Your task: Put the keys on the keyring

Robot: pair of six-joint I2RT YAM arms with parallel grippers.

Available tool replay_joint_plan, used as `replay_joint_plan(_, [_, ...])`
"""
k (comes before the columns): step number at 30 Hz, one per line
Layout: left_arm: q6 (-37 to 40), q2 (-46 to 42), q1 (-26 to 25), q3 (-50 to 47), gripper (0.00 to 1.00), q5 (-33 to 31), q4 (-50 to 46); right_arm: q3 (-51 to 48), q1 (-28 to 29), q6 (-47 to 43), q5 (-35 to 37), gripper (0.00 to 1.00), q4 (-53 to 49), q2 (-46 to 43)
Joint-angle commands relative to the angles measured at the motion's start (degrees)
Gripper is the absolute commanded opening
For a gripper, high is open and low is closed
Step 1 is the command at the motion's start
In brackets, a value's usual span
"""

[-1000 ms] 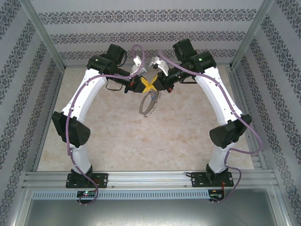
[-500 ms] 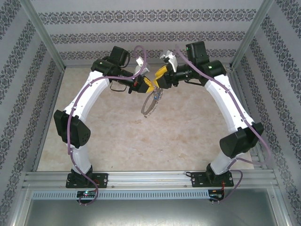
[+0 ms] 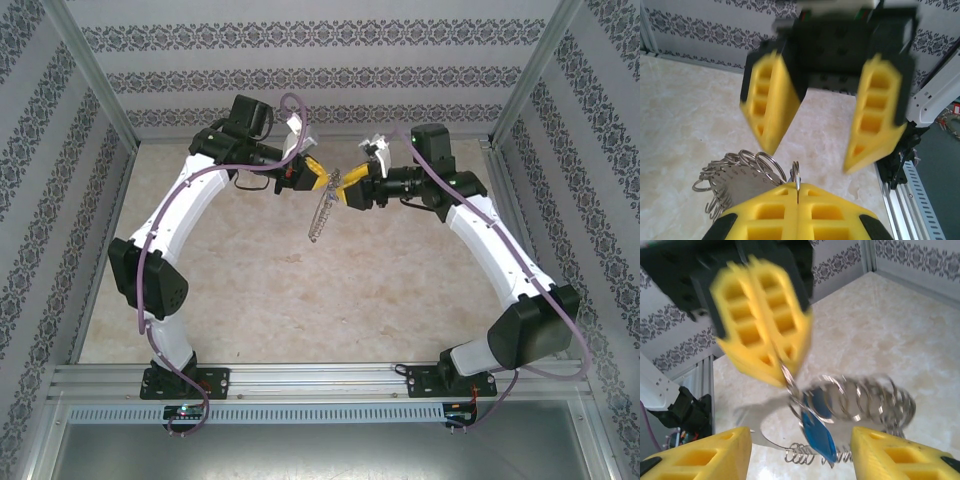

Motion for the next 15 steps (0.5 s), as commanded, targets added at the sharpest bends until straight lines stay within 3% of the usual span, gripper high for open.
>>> replay_joint_plan(1, [-1.9, -3.1, -0.6, -0.2, 0.00, 1.0, 3.7, -3.6, -0.1, 3.3, -1.6, 0.56, 6.5, -1.7])
replay_joint_plan(15, [-3.8, -3.7, -0.5, 0.3, 0.00, 0.0, 5.1, -4.1, 0.8, 6.0, -5.4, 0.57, 12.3, 0.7])
